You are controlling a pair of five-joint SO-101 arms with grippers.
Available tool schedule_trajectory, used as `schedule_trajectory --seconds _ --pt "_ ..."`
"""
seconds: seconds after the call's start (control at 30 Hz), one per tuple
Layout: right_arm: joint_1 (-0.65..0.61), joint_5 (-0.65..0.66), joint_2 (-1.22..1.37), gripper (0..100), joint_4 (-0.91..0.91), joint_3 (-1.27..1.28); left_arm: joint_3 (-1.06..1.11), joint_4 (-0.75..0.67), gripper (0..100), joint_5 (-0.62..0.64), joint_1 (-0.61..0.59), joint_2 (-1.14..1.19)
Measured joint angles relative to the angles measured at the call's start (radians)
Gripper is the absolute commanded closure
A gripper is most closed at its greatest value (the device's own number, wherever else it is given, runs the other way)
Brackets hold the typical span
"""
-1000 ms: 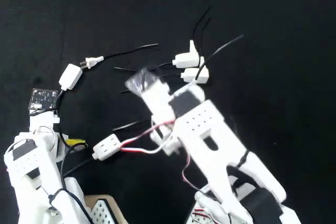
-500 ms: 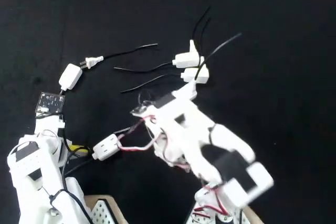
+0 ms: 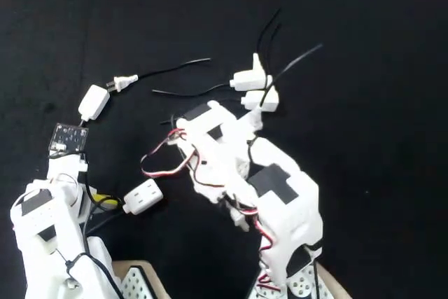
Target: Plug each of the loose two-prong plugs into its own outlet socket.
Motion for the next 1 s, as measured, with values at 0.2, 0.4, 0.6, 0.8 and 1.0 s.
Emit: schedule_trajectory --seconds 0.2,0.4,0.6,0.8,1.0 --pt "0.068 0.0 -0.002 98.6 0.0 0.0 0.0 0.0 55 -0.006 0.0 0.0" --pt "0.092 0.0 -0.192 98.6 0.002 0.032 0.0 0.0 55 -0.006 0.0 0.0" --pt "0.086 0.0 -0.592 98.7 0.008 0.166 0.0 0.0 55 -0.006 0.0 0.0" --pt "0.077 -0.058 -0.999 98.7 -0.034 0.212 0.0 0.0 55 -0.009 0.043 0.0" --pt "0.011 -0.235 -1.307 98.7 -0.304 0.334 0.0 0.0 55 -0.009 0.212 0.0"
